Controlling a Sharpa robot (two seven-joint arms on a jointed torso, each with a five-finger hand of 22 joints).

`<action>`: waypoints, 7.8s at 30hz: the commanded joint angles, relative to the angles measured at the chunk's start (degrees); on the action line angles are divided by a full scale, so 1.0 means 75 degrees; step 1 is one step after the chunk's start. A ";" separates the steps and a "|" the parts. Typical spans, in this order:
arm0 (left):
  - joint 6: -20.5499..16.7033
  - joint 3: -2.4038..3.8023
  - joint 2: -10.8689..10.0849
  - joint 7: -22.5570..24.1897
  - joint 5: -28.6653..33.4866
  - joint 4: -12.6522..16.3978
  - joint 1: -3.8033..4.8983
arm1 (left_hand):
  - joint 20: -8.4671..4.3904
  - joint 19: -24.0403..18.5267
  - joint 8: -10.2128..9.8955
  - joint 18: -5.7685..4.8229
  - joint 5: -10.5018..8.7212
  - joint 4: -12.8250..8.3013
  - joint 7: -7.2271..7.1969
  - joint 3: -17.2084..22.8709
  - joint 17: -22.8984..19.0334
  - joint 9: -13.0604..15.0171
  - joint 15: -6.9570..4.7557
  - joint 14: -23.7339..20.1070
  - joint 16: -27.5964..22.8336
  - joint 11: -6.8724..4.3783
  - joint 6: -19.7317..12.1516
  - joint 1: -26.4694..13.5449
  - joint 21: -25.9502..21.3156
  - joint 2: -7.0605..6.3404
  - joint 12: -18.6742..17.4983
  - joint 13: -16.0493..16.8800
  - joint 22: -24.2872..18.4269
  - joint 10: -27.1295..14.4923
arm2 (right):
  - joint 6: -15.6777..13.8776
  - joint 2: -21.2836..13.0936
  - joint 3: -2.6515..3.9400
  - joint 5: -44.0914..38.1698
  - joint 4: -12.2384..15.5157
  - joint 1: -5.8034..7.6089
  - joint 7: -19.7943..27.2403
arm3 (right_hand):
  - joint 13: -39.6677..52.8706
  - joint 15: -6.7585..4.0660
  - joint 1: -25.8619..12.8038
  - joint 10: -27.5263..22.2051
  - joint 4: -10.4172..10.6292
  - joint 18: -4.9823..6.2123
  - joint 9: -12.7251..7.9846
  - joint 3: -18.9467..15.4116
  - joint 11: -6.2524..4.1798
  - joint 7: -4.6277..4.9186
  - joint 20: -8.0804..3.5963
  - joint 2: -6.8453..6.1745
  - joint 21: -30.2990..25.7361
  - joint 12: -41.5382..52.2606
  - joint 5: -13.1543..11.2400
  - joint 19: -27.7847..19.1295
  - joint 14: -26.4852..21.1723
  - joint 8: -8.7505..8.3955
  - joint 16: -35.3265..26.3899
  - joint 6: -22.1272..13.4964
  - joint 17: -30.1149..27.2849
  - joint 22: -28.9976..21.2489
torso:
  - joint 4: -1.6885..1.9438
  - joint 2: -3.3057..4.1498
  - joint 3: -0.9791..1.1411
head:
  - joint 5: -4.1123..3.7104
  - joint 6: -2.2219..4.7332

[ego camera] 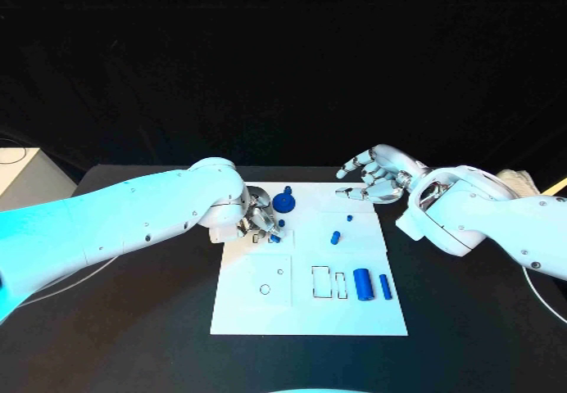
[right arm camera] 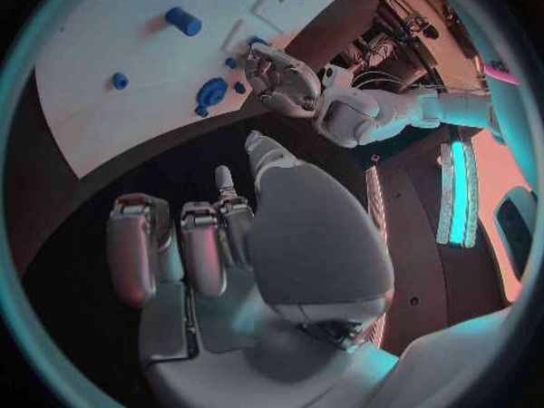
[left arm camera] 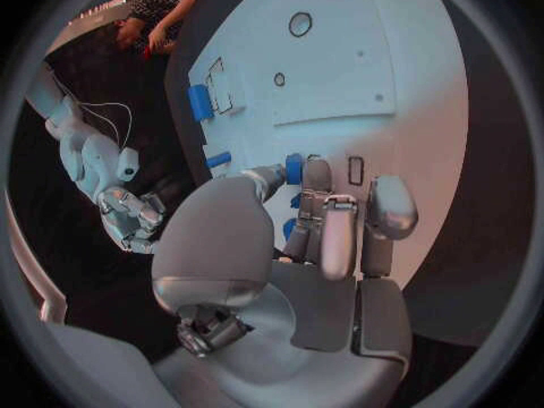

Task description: Assemble the parts on the task board

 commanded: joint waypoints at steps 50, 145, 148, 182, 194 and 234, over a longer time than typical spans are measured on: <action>-0.1749 -0.0231 -0.0367 0.0219 -0.1260 0.0679 -0.0065 | -0.0354 0.1237 0.0739 -0.0431 0.2022 -0.2150 -0.0340 0.3395 0.1948 0.1468 -0.0351 0.0795 0.0651 -0.0350 0.0561 -0.1728 0.0707 -0.0977 0.1167 0.1244 0.1599 0.1560 | 0.0191 -0.0050 -0.0003 -0.0045 -0.0052 -0.0038 0.0007 | 0.1064 -0.0026 -0.0050 -0.0064 0.0008 0.0111 -0.0012 0.0086 0.0005 -0.0003 -0.0010 -0.0040 -0.0087 -0.0068 0.0072 0.0232 0.0706 0.0064 -0.0031 -0.0065 0.1695 0.1259 | -0.0001 0.0004 0.0006 | 0.0132 -0.0176; -0.1005 -0.0309 -0.0528 -0.0088 -0.1351 0.0890 -0.0170 | -0.0397 0.1338 0.0727 -0.0458 0.2121 -0.2185 -0.0371 0.3499 0.1995 0.1490 -0.0388 0.0813 0.0671 -0.0383 0.0644 -0.1765 0.0751 -0.0993 0.1173 0.1267 0.1723 0.1632 | 0.0384 -0.0054 -0.0005 -0.0056 -0.0075 -0.0070 -0.0020 | 0.1058 -0.0029 -0.0073 -0.0066 0.0007 0.0112 -0.0015 0.0111 0.0004 -0.0004 -0.0013 -0.0038 -0.0099 -0.0070 0.0119 0.0230 0.0702 0.0076 -0.0039 -0.0073 0.1681 0.1253 | -0.0009 0.0011 0.0003 | 0.0158 -0.0368; -0.0985 -0.0309 -0.0520 -0.0090 -0.1347 0.0889 -0.0170 | -0.0400 0.1342 0.0729 -0.0458 0.2127 -0.2180 -0.0372 0.3496 0.2007 0.1494 -0.0390 0.0817 0.0677 -0.0384 0.0652 -0.1781 0.0753 -0.1001 0.1189 0.1288 0.1726 0.1651 | 0.0385 -0.0055 -0.0005 -0.0056 -0.0074 -0.0071 -0.0021 | 0.1058 -0.0029 -0.0073 -0.0066 0.0007 0.0112 -0.0015 0.0111 0.0004 -0.0004 -0.0013 -0.0038 -0.0099 -0.0070 0.0119 0.0230 0.0702 0.0076 -0.0039 -0.0073 0.1681 0.1253 | -0.0010 0.0010 0.0007 | 0.0163 -0.0376; -0.0676 -0.0312 -0.0401 -0.0096 -0.1311 0.0792 -0.0173 | -0.0466 0.1549 0.0802 -0.0519 0.2004 -0.1942 -0.0545 0.3063 0.2011 0.1617 -0.0498 0.0819 0.0678 -0.0518 0.0893 -0.2082 0.0822 -0.0954 0.1408 0.1563 0.2000 0.2014 | 0.0373 -0.0089 -0.0005 -0.0056 -0.0042 -0.0072 -0.0013 | 0.1050 -0.0031 -0.0117 -0.0070 0.0007 0.0115 -0.0020 0.0141 0.0002 -0.0005 -0.0016 -0.0039 -0.0115 -0.0074 0.0142 0.0227 0.0697 0.0094 -0.0049 -0.0085 0.1665 0.1244 | -0.0004 0.0003 0.0008 | 0.0156 -0.0456; -0.0674 -0.0313 -0.0388 -0.0093 -0.1315 0.0770 -0.0173 | -0.0510 0.1581 0.0742 -0.0527 0.1950 -0.1636 -0.0622 0.2371 0.2011 0.1651 -0.0548 0.0819 0.0678 -0.0573 0.0985 -0.2287 0.0812 -0.0963 0.1421 0.1595 0.2031 0.2068 | 0.0367 -0.0102 -0.0005 -0.0056 -0.0020 -0.0072 -0.0009 | 0.1050 -0.0031 -0.0117 -0.0070 0.0007 0.0115 -0.0020 0.0141 0.0002 -0.0005 -0.0016 -0.0039 -0.0115 -0.0074 0.0142 0.0227 0.0697 0.0094 -0.0049 -0.0085 0.1665 0.1244 | -0.0008 0.0007 0.0010 | 0.0146 -0.0454; -0.1989 -0.0309 -0.0644 0.0073 -0.1637 0.1157 -0.0228 | -0.0541 0.1608 0.0677 -0.0533 0.1990 -0.1849 -0.0599 0.2556 0.2011 0.1716 -0.0559 0.0819 0.0678 -0.0575 0.0962 -0.1775 0.0808 -0.0535 0.1369 0.1567 0.2060 0.2033 | 0.0344 -0.0175 -0.0005 -0.0061 0.0027 -0.0072 0.0003 | 0.1049 -0.0032 -0.0137 -0.0067 0.0005 0.0115 -0.0022 0.0154 0.0001 -0.0006 -0.0017 -0.0046 -0.0117 -0.0071 0.0145 0.0230 0.0696 0.0103 -0.0052 -0.0092 0.1660 0.1244 | 0.0010 0.0002 0.0005 | 0.0109 -0.0518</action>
